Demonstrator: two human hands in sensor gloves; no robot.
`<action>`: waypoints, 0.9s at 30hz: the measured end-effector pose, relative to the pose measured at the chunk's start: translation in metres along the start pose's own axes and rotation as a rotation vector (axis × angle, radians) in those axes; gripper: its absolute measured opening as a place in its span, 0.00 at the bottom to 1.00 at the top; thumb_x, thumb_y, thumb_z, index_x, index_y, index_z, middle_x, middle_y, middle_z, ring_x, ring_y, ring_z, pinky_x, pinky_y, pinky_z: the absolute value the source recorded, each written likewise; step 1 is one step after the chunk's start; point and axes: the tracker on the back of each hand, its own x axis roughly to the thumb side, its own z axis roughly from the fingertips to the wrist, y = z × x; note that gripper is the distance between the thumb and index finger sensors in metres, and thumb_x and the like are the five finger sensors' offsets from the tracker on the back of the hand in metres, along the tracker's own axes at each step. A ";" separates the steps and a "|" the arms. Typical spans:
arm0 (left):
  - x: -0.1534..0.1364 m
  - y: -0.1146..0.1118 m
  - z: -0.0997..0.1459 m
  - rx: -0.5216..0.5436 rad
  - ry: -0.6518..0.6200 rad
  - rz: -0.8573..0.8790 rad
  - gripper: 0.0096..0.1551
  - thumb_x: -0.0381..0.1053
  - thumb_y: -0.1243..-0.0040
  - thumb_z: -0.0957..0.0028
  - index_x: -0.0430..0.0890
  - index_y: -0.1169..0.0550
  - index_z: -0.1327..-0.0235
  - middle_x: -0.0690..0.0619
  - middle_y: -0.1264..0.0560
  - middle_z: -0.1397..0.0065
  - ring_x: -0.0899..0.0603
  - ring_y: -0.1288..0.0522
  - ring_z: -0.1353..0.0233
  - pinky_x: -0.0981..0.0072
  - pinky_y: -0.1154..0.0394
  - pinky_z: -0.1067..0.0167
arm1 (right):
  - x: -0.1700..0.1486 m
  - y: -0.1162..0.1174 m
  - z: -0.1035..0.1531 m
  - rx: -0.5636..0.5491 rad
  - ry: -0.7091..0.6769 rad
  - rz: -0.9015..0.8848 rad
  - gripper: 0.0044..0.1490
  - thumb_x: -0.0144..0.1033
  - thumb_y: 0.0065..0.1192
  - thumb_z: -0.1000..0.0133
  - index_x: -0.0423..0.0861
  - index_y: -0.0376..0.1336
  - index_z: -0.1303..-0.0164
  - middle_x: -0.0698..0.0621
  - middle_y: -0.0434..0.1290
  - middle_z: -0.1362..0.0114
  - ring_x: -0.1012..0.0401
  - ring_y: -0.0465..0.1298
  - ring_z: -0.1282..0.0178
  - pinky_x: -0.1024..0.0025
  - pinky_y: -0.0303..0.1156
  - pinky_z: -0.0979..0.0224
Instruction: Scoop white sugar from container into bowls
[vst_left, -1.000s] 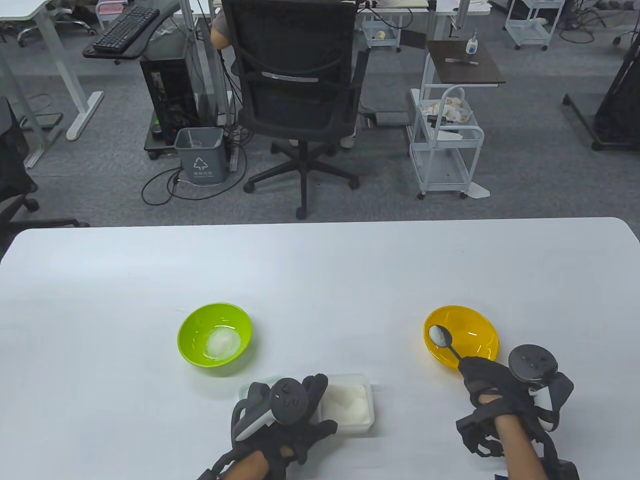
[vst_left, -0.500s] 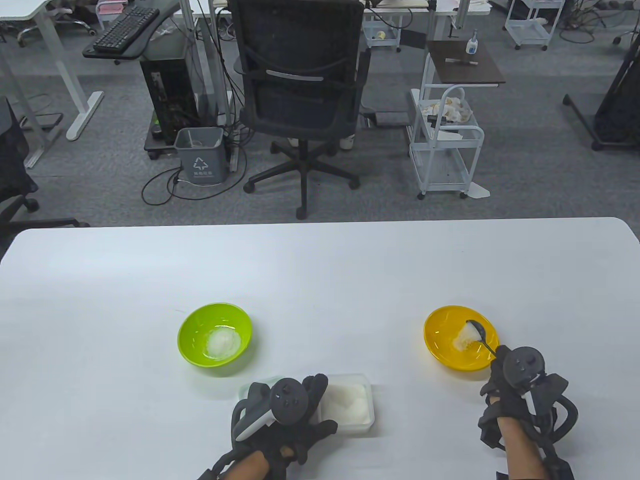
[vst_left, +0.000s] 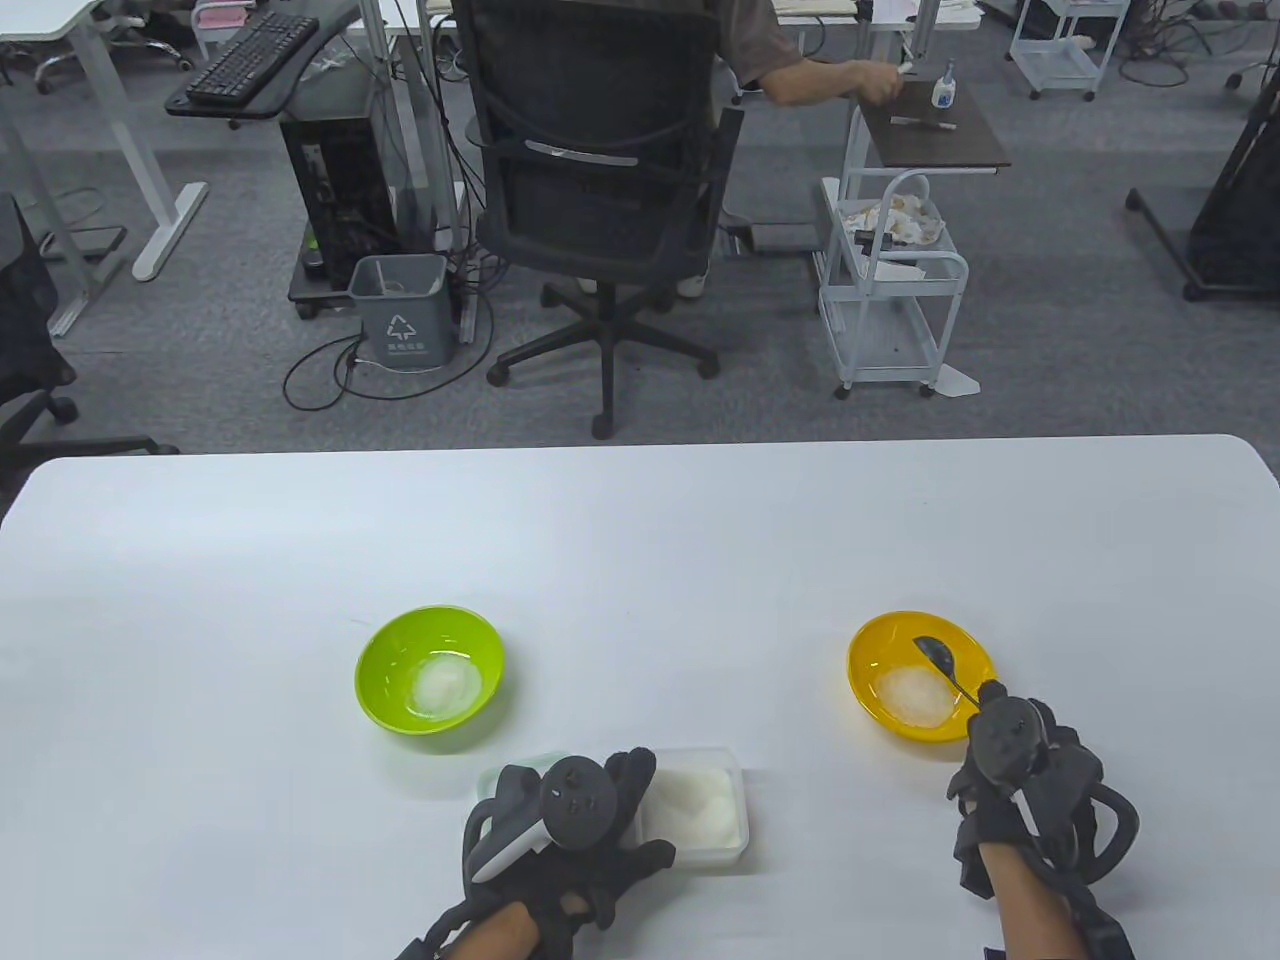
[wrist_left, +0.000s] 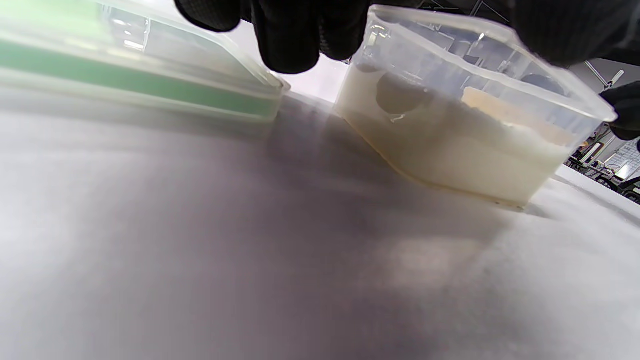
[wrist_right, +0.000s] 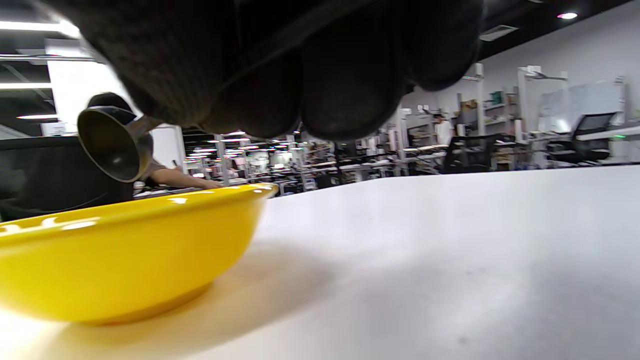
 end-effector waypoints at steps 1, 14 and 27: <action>0.000 0.000 0.000 0.000 0.000 0.000 0.55 0.76 0.44 0.57 0.62 0.48 0.17 0.57 0.44 0.11 0.43 0.37 0.13 0.41 0.45 0.19 | 0.003 -0.001 0.002 -0.003 -0.020 -0.002 0.26 0.47 0.68 0.46 0.62 0.70 0.35 0.52 0.77 0.35 0.54 0.81 0.50 0.51 0.68 0.28; 0.000 0.000 0.001 -0.003 0.001 0.004 0.55 0.77 0.44 0.57 0.62 0.49 0.17 0.58 0.44 0.11 0.43 0.37 0.13 0.41 0.45 0.19 | 0.094 -0.019 0.077 0.023 -0.649 -0.120 0.26 0.44 0.69 0.48 0.57 0.73 0.38 0.49 0.81 0.40 0.54 0.83 0.55 0.51 0.71 0.32; 0.001 0.000 0.000 -0.004 0.002 0.003 0.55 0.77 0.44 0.57 0.62 0.49 0.17 0.57 0.44 0.11 0.43 0.37 0.13 0.41 0.45 0.18 | 0.130 -0.005 0.122 -0.091 -0.940 0.233 0.25 0.46 0.69 0.49 0.59 0.74 0.40 0.51 0.81 0.41 0.55 0.83 0.57 0.53 0.72 0.32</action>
